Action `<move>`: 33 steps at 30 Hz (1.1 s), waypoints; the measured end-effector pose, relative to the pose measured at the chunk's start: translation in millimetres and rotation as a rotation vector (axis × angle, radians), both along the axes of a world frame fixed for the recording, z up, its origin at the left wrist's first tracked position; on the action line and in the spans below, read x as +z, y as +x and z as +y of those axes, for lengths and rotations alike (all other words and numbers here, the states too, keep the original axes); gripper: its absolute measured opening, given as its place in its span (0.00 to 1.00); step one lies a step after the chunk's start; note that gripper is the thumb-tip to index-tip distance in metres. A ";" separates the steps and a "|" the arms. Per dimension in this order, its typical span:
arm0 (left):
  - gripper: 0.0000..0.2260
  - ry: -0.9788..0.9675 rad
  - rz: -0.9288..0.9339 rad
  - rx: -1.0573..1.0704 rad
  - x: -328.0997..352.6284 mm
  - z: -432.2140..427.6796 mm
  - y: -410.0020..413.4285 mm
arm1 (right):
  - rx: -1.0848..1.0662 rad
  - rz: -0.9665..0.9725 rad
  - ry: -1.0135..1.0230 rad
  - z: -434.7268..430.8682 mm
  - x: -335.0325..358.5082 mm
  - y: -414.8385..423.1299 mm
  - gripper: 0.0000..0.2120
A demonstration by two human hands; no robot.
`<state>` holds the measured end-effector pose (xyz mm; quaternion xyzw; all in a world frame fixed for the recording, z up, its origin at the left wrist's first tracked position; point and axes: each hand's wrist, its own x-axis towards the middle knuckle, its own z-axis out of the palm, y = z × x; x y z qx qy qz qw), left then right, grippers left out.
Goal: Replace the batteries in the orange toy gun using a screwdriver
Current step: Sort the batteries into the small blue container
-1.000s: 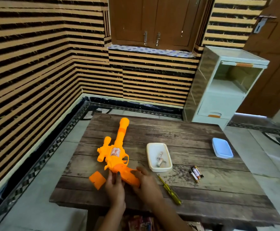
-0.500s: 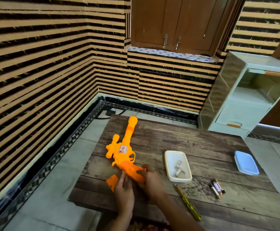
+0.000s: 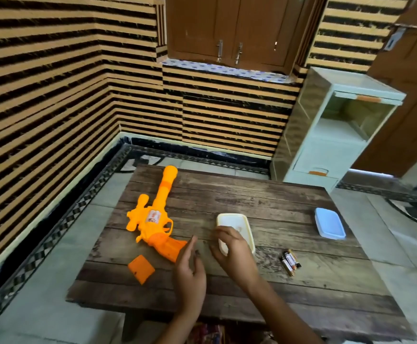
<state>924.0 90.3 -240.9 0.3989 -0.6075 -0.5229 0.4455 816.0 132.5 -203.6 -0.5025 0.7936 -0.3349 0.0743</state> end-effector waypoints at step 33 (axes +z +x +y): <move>0.23 -0.041 -0.180 -0.601 5.5 101.7 -129.0 | -1.024 -0.888 -0.287 136.6 -57.0 -256.2 0.15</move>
